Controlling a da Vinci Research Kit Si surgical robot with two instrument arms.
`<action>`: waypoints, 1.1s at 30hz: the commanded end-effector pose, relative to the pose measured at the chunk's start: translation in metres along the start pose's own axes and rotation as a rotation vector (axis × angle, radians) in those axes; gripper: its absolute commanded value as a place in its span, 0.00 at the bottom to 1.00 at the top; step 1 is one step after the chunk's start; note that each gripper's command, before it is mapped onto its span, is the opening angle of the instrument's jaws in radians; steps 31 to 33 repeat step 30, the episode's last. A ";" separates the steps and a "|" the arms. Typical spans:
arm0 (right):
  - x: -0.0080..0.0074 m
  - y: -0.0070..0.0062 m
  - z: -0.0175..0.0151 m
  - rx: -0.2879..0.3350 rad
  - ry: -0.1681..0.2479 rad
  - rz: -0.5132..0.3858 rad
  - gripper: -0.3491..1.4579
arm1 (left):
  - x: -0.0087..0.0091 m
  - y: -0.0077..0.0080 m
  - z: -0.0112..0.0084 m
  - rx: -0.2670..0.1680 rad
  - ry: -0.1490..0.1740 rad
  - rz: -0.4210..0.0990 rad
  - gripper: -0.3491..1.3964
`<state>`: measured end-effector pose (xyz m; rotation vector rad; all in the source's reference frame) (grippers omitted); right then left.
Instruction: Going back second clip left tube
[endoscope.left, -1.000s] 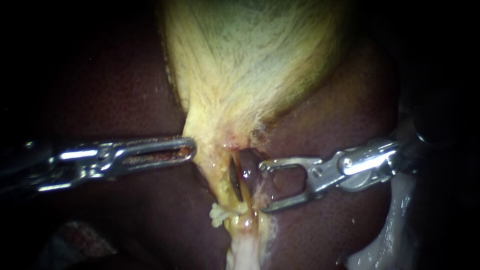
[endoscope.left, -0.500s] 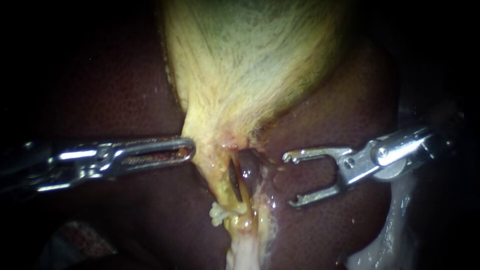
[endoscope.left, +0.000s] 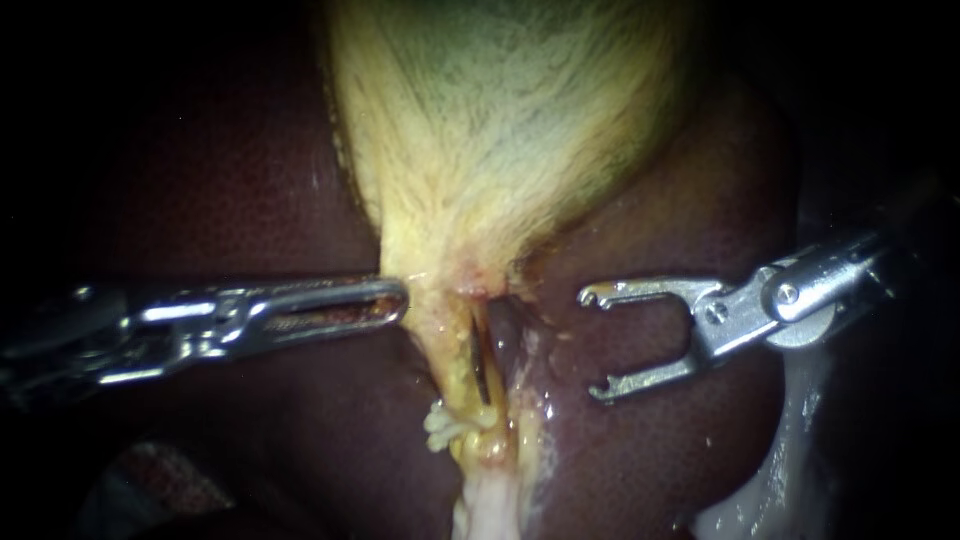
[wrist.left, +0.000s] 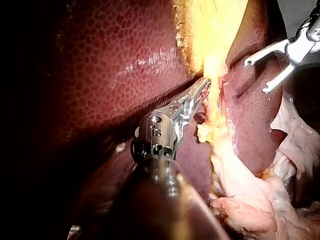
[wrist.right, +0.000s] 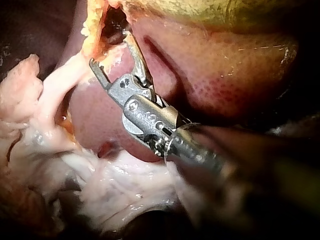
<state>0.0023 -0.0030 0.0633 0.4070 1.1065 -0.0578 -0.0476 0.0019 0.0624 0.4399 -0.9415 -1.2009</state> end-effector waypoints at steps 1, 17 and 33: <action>0.0000 -0.0001 0.0000 0.000 0.000 0.000 0.52 | 0.0001 0.0002 0.0006 0.000 0.003 0.001 0.00; 0.0001 -0.0005 0.0001 0.000 -0.002 -0.031 0.52 | 0.0006 0.0006 0.0029 -0.002 0.014 -0.006 0.00; 0.0001 -0.0006 0.0000 0.000 -0.003 -0.031 0.52 | 0.0007 0.0005 0.0029 0.001 0.016 -0.005 0.00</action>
